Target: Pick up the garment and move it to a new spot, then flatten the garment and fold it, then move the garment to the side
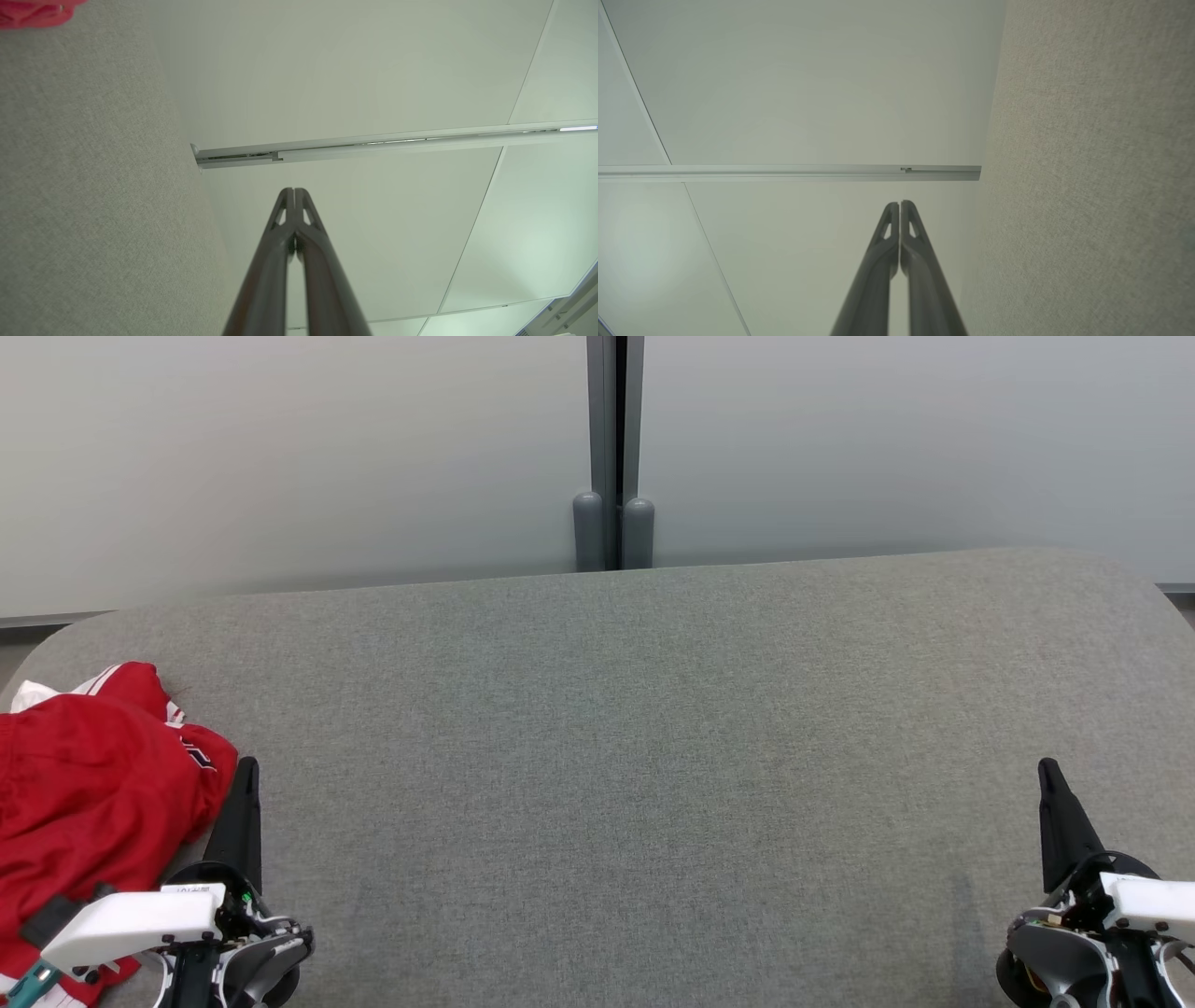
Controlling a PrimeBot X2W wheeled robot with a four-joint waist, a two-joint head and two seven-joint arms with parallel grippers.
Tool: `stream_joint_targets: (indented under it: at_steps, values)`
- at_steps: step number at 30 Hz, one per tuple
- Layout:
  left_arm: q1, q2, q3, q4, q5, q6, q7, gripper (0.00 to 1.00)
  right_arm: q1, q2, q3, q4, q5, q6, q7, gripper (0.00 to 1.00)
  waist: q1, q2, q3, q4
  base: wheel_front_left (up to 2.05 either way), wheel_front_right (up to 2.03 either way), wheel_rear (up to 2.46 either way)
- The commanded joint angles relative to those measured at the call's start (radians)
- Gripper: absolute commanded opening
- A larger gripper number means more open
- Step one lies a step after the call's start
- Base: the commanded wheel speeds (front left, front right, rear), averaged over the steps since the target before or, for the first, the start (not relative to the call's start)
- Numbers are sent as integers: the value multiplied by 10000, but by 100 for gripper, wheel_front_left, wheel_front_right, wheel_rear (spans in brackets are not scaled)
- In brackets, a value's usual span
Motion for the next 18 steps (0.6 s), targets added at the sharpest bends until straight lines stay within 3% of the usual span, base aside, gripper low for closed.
stream_joint_targets:
  at_steps: [1,11,12,14,15,16,18]
  values:
    - [-87,30,23,9,-4,-39,27,0,-105,-11,6,7,-28,0,19,0,0,0,0,0,0,0,0]
    - [-87,31,23,9,-4,-39,26,0,-105,-11,6,7,-28,0,19,0,0,0,0,0,0,0,0]
    - [2,-2,-2,7,0,0,-1,100,2,0,3,6,0,0,-1,100,0,0,0,0,0,0,0]
    - [118,-48,-20,142,0,2,-7,100,116,38,16,136,0,0,-8,100,0,0,2,0,0,0,0]
    - [226,-84,-31,233,0,2,-9,0,206,63,19,236,0,0,-11,0,0,0,2,0,0,0,0]
    - [350,-118,-39,320,0,4,-12,100,308,92,23,342,2,-2,-12,100,0,0,3,0,0,0,0]
    - [396,-124,-86,271,-6,3,-78,100,342,98,125,320,-8,-2,-91,100,0,0,5,-1,0,0,0]
